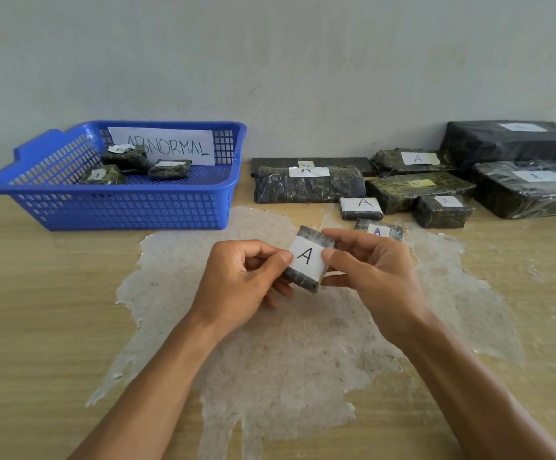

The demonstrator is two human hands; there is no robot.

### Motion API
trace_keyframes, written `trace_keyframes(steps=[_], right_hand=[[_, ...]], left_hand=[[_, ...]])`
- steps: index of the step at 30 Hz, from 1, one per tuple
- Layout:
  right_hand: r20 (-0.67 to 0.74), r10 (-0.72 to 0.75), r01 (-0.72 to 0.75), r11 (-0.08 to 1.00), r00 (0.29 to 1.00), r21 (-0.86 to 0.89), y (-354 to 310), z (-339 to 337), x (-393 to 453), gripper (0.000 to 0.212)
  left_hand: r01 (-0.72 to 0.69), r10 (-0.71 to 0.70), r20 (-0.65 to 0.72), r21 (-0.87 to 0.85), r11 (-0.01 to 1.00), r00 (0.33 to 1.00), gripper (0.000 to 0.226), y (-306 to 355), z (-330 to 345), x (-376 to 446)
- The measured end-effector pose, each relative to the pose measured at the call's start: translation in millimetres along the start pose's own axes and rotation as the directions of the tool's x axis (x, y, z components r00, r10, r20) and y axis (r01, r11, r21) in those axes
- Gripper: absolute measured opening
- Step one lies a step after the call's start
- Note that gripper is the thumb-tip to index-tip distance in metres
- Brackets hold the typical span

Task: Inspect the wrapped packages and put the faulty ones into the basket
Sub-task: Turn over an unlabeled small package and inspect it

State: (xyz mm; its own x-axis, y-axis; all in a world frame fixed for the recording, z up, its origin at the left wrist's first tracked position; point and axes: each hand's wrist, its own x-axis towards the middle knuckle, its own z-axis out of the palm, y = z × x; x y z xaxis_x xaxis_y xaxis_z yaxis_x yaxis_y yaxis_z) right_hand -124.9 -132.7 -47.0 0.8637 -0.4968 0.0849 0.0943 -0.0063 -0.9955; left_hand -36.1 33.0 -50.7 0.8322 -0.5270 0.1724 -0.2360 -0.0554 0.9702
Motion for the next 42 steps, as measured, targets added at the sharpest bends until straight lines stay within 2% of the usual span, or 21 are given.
trace_keyframes(steps=[3, 7, 9, 12, 17, 20, 21, 23, 25, 27, 31, 34, 38, 42], right_hand=[[-0.023, 0.021, -0.021, 1.000, 1.000, 0.015, 1, -1, 1, 0.024], [0.003, 0.042, -0.042, 0.999, 0.999, 0.000, 1, -2, 2, 0.025], [0.025, 0.053, -0.052, 0.998, 0.998, -0.025, 1, -1, 1, 0.026], [0.037, 0.065, -0.062, 0.996, 0.997, -0.061, 1, -1, 0, 0.026], [0.050, 0.069, -0.063, 0.991, 0.996, -0.118, 1, -1, 0, 0.023], [0.049, -0.019, 0.031, 0.969, 0.999, -0.245, 5, -3, 1, 0.022], [0.037, -0.086, 0.094, 0.931, 0.996, -0.353, 8, -4, 2, 0.023], [0.072, -0.231, 0.224, 0.748, 0.970, -0.624, 12, -8, 1, 0.026], [0.179, -0.247, 0.290, 0.558, 0.953, -0.778, 12, -9, 0, 0.028], [0.251, -0.200, 0.318, 0.493, 0.947, -0.810, 12, -13, 0, 0.027], [0.244, -0.177, 0.301, 0.530, 0.954, -0.793, 6, -23, 4, 0.026], [0.200, -0.165, 0.259, 0.577, 0.966, -0.775, 3, -36, 5, 0.028], [0.238, -0.148, 0.280, 0.531, 0.960, -0.800, 4, -62, -8, 0.024], [0.279, -0.162, 0.322, 0.510, 0.947, -0.797, 8, -73, -16, 0.025]], left_hand=[[0.009, -0.011, 0.025, 0.077, 0.997, 1.000, 0.012, 1, 0, -1], [-0.101, 0.065, 0.125, 0.305, 0.947, 0.990, 0.079, -2, -2, -1], [-0.174, 0.114, 0.193, 0.334, 0.926, 0.975, 0.095, -1, -2, -2], [-0.224, 0.149, 0.222, 0.370, 0.902, 0.964, 0.092, 1, -1, -2], [-0.236, 0.181, 0.168, 0.412, 0.880, 0.969, 0.086, 2, -1, -2], [-0.232, 0.213, 0.091, 0.409, 0.883, 0.973, 0.080, 3, -3, -1], [-0.218, 0.216, 0.051, 0.391, 0.894, 0.975, 0.078, 5, -4, 0], [-0.185, 0.210, -0.047, 0.317, 0.930, 0.976, 0.074, 11, -5, 2], [-0.149, 0.181, -0.129, 0.220, 0.964, 0.975, 0.073, 20, -2, 6], [-0.136, 0.163, -0.147, 0.180, 0.974, 0.976, 0.074, 28, 4, 12], [-0.126, 0.157, -0.104, 0.259, 0.958, 0.982, 0.078, 34, 21, 25], [-0.106, 0.152, -0.081, 0.413, 0.905, 0.985, 0.080, 23, 27, 38], [-0.042, 0.058, -0.009, 0.580, 0.814, 0.998, 0.076, 11, 30, 55], [0.015, -0.043, 0.030, 0.627, 0.779, 0.999, 0.071, 8, 34, 65]])
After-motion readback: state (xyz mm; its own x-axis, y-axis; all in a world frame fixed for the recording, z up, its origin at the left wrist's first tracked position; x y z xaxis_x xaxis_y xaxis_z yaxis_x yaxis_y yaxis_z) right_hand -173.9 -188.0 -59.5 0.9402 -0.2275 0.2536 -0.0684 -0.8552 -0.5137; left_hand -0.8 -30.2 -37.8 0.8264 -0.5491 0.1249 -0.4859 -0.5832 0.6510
